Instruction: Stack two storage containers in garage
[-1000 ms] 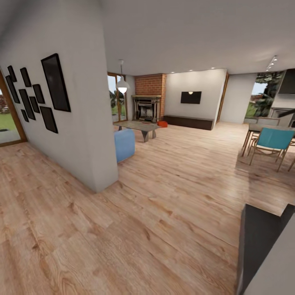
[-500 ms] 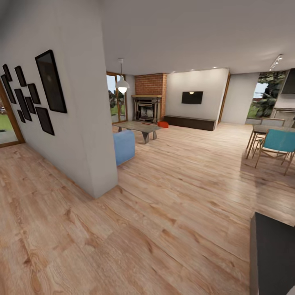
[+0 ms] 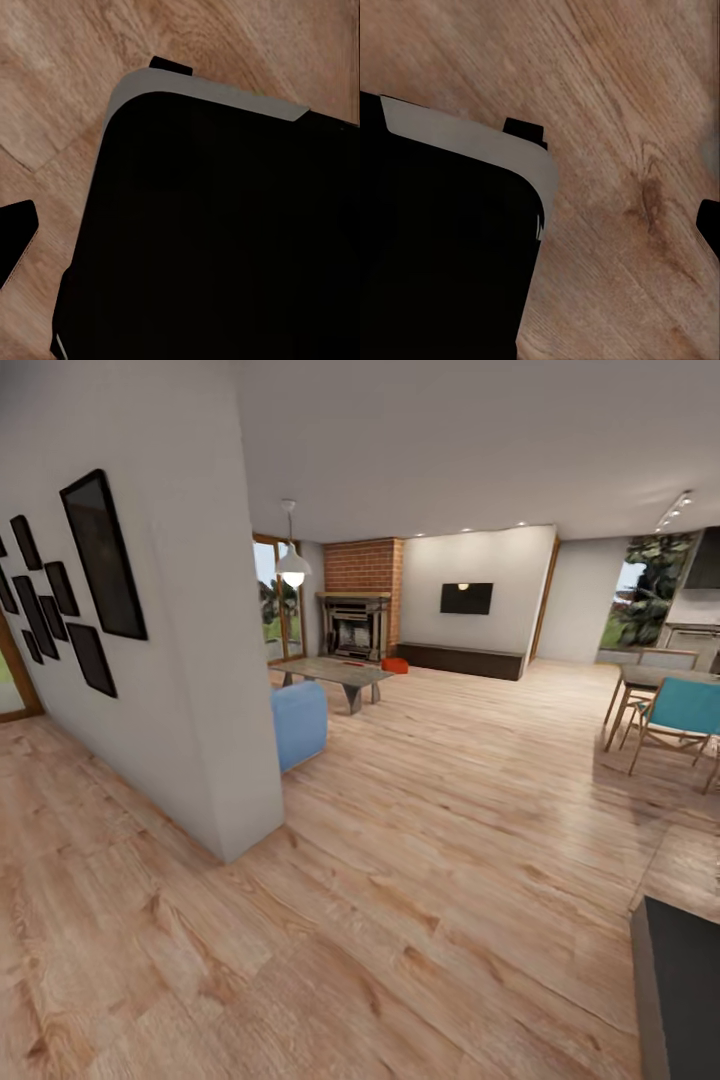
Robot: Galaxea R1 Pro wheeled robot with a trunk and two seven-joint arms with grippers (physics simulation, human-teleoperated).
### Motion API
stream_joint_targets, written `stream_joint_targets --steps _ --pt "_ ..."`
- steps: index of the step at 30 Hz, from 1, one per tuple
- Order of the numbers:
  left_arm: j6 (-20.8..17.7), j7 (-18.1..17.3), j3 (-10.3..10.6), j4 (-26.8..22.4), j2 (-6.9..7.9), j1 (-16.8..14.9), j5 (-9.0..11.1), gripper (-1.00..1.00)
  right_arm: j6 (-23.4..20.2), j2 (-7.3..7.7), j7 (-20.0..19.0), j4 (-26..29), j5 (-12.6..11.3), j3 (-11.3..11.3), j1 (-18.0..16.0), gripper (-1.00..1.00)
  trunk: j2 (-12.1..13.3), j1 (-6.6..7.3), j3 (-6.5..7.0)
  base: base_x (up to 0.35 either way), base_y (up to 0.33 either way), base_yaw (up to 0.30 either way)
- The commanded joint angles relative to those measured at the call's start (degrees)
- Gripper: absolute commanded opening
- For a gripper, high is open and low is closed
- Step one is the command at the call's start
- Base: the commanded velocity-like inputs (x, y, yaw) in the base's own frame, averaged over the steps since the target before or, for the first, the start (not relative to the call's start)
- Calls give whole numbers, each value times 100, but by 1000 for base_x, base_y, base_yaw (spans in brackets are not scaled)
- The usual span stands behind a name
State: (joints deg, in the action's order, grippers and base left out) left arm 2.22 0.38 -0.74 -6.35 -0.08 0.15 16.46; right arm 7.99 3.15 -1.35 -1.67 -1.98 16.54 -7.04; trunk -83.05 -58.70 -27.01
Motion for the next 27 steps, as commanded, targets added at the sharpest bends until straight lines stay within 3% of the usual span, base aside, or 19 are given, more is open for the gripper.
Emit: stream_joint_targets --steps 1,11,27 --pt "8 5 -5 -6 -1 2 23 100 33 0 -14 -18 -22 24 -8 100 -2 -3 -5 324 7 -214" --pt "-2 6 3 -4 -1 -1 24 100 29 1 -14 -18 -22 24 -8 100 -2 -3 -5 324 1 -222" --pt "-2 6 2 -5 -1 3 24 100 19 1 -21 -18 -22 42 -8 100 -2 -3 -5 324 0 -14"
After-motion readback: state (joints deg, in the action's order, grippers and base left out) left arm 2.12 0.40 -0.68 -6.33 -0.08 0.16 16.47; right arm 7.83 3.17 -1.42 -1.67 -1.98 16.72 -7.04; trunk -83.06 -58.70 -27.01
